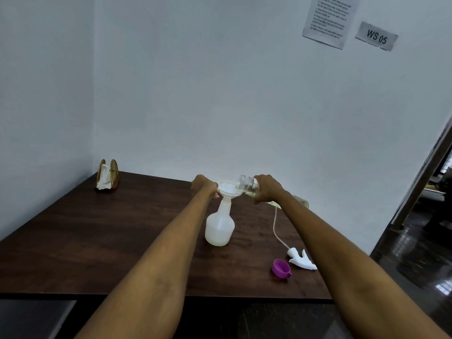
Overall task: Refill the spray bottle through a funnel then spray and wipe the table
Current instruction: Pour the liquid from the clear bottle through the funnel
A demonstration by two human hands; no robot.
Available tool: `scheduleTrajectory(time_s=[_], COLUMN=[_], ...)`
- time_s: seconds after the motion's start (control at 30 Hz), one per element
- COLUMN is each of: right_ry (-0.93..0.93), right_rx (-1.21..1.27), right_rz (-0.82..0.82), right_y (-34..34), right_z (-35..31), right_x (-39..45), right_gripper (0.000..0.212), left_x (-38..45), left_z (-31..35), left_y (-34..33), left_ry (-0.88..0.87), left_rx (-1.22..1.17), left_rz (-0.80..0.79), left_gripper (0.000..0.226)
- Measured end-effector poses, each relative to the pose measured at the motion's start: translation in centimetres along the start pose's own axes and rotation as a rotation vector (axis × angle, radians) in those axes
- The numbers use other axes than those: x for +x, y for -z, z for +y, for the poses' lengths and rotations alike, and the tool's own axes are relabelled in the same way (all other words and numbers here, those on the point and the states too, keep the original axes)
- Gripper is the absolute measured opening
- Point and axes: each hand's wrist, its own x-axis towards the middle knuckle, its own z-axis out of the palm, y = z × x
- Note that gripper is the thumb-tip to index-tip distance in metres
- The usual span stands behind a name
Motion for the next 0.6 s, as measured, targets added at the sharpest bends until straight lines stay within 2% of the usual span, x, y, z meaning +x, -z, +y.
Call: scheduleTrajectory(time_s=[0.6], right_ry=[0.005], right_rx=[-0.019], right_rz=[0.004], right_y=[0.28], right_z=[-0.1], right_x=[0.21], right_gripper=[0.053], left_x=[-0.22], left_z=[-0.05], left_y=[0.14], left_ry=[-0.028], left_rx=[0.01], left_rz=[0.028], left_gripper=[0.029])
